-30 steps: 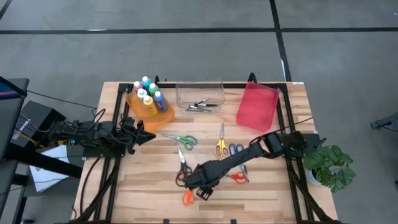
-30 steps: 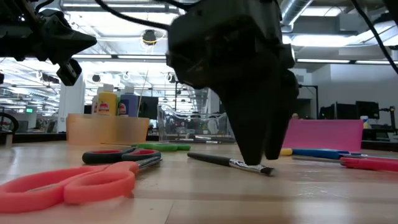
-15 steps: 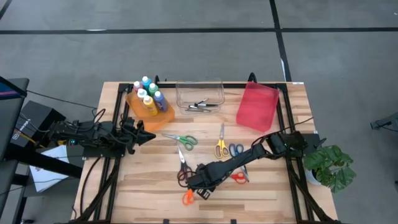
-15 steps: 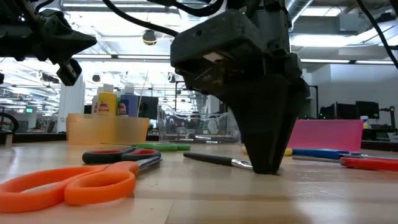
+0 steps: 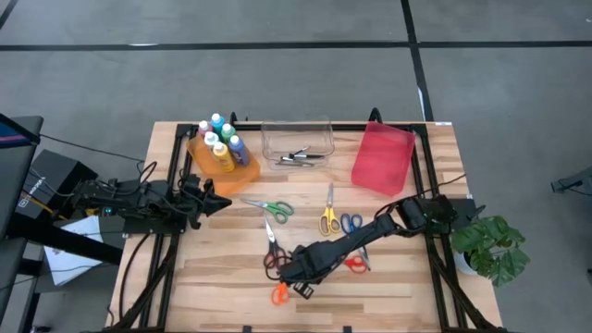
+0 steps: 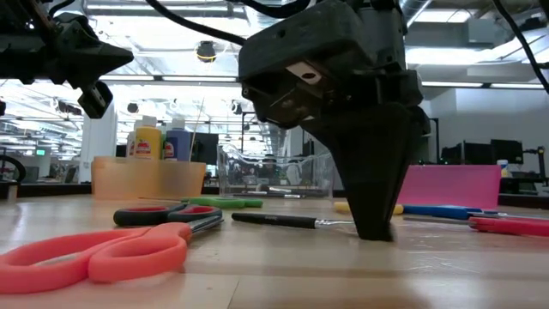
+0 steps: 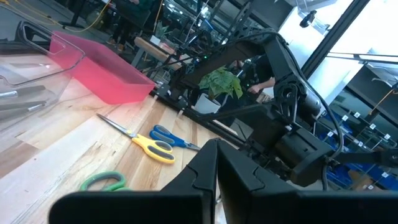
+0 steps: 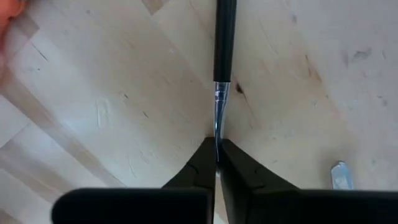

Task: Pick & Place Paint Supplies
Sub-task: Put the black paint brush into the transparent bin

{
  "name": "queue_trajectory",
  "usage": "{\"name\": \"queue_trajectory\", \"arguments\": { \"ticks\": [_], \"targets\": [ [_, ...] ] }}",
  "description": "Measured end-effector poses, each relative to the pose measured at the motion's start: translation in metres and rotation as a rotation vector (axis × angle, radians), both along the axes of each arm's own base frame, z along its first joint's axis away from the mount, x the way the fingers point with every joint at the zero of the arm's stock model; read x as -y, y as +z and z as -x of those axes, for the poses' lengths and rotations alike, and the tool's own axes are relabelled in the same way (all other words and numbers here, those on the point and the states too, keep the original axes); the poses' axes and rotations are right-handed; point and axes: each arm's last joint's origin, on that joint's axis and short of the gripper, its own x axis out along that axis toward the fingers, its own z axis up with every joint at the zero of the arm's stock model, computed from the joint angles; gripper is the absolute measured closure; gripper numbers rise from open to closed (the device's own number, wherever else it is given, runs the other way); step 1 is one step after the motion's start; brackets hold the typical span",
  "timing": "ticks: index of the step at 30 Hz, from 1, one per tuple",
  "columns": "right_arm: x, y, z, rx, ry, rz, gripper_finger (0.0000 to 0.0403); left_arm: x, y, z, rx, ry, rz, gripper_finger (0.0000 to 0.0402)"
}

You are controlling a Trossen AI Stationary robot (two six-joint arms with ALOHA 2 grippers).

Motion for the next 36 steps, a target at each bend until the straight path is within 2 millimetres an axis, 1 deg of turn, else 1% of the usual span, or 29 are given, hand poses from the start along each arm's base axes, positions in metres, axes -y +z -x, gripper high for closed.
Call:
{"name": "queue_trajectory", "arguments": {
  "ticks": [4, 7, 10, 11, 13, 16, 18, 21, 23, 29, 31, 36],
  "targets": [
    [0.0, 0.012, 0.004, 0.018, 0.005, 0.014, 0.04, 0.0, 0.0, 0.0, 0.0, 0.0, 0.0, 0.0396],
    [0.002, 0.034, 0.007, 0.065, 0.012, 0.012, 0.0401, 0.0, 0.0, 0.0, 0.0, 0.0, 0.0, 0.0396],
    [0.007, 0.048, 0.009, 0.094, 0.01, 0.036, 0.0402, 0.0, 0.0, 0.0, 0.0, 0.0, 0.0, 0.0396],
    [0.01, 0.053, 0.01, 0.099, 0.013, 0.05, 0.0402, 0.0, 0.0, 0.0, -0.001, 0.0, 0.0, 0.0396],
    [0.017, 0.069, 0.013, 0.13, 0.024, 0.054, 0.0402, 0.0, 0.0, 0.0, 0.0, 0.0, 0.0, 0.0396],
    [0.036, 0.095, 0.016, 0.171, 0.047, 0.08, 0.0402, 0.0, 0.0, 0.0, -0.001, 0.0, 0.0, 0.0396],
    [0.057, 0.107, 0.014, 0.2, 0.053, 0.11, 0.0402, 0.0, 0.0, 0.0, -0.001, 0.0, 0.0, 0.0396],
    [0.094, 0.125, 0.013, 0.223, 0.063, 0.143, 0.0402, 0.0, 0.0, 0.0, -0.001, 0.0, 0.0, 0.0396],
    [0.121, 0.131, 0.011, 0.227, 0.076, 0.16, 0.0402, 0.0, 0.0, 0.0, -0.001, 0.0, 0.0, 0.0396],
    [0.202, 0.133, 0.007, 0.21, 0.115, 0.222, 0.0403, 0.0, 0.0, 0.0, -0.001, 0.001, 0.0, 0.0396],
    [0.229, 0.133, 0.008, 0.2, 0.125, 0.238, 0.0403, 0.0, 0.0, 0.0, -0.001, 0.001, 0.0, 0.0396],
    [0.289, 0.133, 0.019, 0.173, 0.147, 0.277, 0.0403, 0.0, 0.0, 0.0, -0.001, 0.001, 0.0, 0.0396]
  ]
}}
